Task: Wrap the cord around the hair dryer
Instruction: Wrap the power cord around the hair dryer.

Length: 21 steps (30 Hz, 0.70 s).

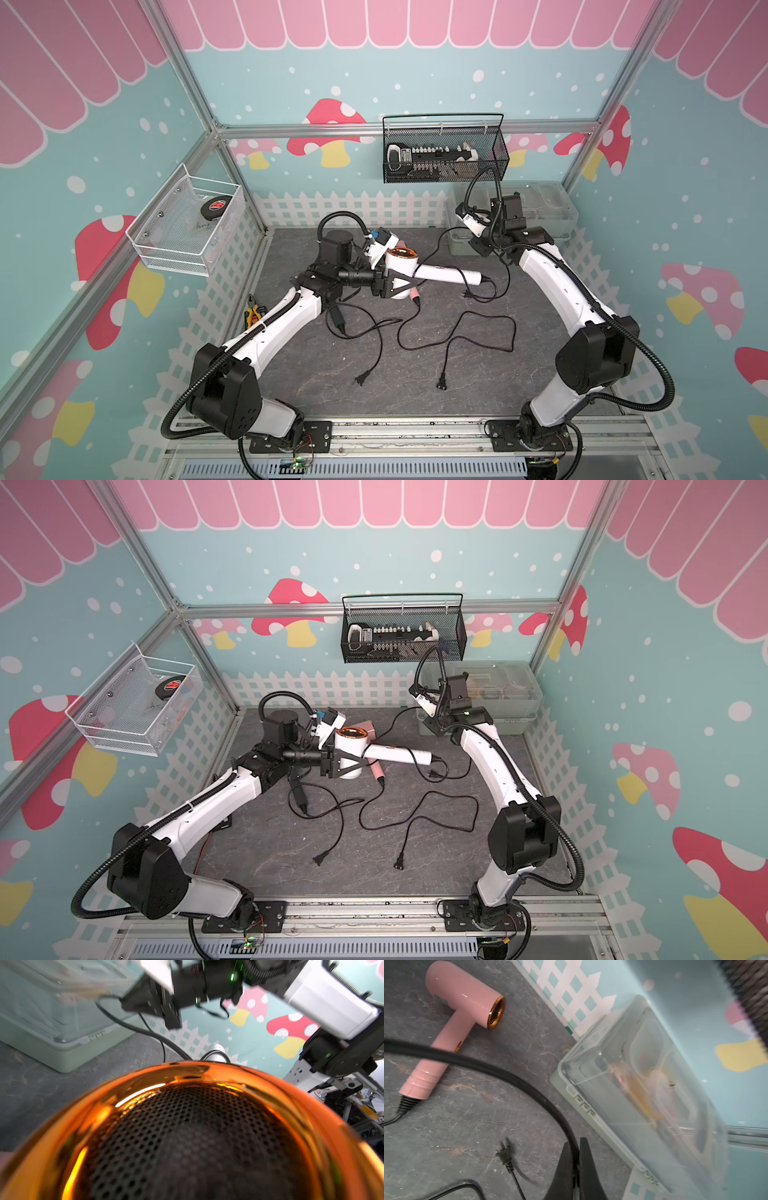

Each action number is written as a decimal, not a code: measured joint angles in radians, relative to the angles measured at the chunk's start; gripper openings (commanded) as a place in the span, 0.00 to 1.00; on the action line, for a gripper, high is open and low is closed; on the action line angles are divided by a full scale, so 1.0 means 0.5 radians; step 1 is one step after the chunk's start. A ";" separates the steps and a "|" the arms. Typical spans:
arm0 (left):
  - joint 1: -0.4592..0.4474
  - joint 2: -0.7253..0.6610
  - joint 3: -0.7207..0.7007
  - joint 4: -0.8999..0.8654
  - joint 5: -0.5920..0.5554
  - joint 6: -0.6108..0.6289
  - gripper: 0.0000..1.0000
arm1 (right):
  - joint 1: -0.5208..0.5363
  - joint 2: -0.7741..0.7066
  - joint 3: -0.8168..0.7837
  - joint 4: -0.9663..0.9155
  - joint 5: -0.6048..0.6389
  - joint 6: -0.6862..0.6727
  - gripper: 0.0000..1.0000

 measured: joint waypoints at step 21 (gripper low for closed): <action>0.373 0.233 -0.080 1.588 0.117 -1.200 0.00 | -0.069 -0.098 -0.787 0.730 -0.928 0.703 0.00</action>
